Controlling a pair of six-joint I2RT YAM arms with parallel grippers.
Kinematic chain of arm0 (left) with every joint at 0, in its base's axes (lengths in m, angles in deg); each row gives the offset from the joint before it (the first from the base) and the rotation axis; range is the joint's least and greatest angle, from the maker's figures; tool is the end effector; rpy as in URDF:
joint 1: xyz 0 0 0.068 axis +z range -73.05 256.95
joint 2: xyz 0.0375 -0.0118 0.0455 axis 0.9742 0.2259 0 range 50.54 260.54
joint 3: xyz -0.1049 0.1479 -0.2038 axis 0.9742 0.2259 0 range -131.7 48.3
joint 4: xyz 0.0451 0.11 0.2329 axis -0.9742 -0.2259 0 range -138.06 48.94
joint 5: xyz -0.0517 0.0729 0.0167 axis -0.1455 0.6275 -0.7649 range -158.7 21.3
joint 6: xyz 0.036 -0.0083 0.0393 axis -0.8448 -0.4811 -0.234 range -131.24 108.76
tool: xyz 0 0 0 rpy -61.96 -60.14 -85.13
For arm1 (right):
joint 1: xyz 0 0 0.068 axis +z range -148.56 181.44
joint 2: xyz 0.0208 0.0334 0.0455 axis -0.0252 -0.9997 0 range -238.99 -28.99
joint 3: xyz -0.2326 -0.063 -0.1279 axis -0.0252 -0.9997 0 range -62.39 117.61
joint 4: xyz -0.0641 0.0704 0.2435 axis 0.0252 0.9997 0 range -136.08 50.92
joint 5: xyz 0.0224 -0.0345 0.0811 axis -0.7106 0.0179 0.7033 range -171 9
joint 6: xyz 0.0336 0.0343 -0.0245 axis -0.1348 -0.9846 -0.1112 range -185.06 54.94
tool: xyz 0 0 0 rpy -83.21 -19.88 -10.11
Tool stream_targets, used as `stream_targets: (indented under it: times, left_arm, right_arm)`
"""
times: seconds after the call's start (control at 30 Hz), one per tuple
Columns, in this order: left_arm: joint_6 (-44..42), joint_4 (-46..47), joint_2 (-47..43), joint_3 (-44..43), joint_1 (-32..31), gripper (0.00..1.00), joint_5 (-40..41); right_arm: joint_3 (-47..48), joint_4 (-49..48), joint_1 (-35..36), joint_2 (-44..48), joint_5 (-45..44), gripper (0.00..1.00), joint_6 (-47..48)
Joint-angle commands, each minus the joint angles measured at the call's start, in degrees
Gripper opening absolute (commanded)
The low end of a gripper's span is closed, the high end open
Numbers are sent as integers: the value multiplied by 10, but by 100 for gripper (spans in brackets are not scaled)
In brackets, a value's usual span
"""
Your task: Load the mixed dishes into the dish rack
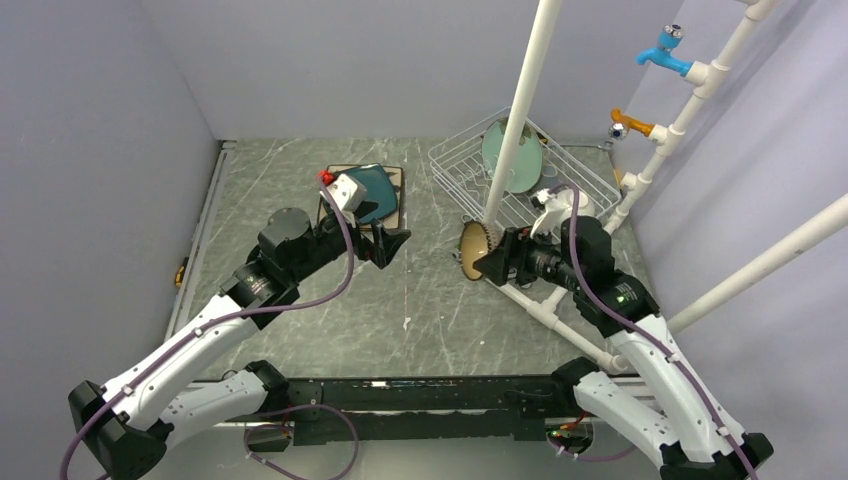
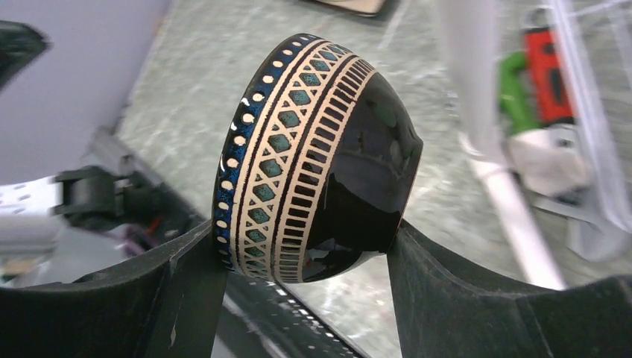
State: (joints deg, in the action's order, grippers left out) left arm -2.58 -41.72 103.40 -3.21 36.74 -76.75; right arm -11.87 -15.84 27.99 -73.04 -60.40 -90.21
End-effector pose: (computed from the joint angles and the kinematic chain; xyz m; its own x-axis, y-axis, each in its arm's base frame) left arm 0.1619 -0.1434 0.3743 -0.1389 -0.0779 -0.9872 0.7335 0.6617 -0.1554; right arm 0.1422 0.0849 0.3410 -0.6265 0.1318 -0.7682 -0.4862 0.7042 0.5174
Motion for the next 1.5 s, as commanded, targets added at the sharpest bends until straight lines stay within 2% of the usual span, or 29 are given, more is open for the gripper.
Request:
stream_targets:
  times: [0.0, 0.3, 0.57, 0.63, 0.83, 1.03, 1.27, 1.3, 1.37, 1.47]
  left_arm:
    - [1, 20, -4, -1, -2, 99, 15]
    - [5, 21, 6, -2, -2, 99, 9]
    - [5, 17, 22, -7, -1, 99, 7]
    - [3, 16, 24, -7, -1, 100, 11]
    - [-8, 8, 24, -12, -2, 99, 23]
    - [-9, 8, 19, -15, -2, 99, 21]
    - [-7, 8, 9, -14, -2, 99, 22]
    - [-6, 8, 8, -15, -2, 99, 19]
    - [-4, 8, 6, -14, -2, 99, 13]
    - [-3, 12, 8, -12, -2, 99, 15]
  right_arm:
    - [64, 80, -3, 10, -160, 0, 76]
    - [165, 200, -3, -34, -388, 0, 97]
    - [209, 212, -3, -157, -653, 0, 24]
    - [208, 188, -3, -183, -683, 0, 5]
    - [202, 85, -46, -245, -642, 0, 2]
    - [176, -30, -97, -287, -594, 0, 65]
    - [115, -177, -173, -330, -463, 0, 103]
    - [120, -176, -182, -350, -444, 0, 99]
    - [173, -114, -193, -397, -433, 0, 74]
    - [196, -93, -196, -413, -441, 0, 35]
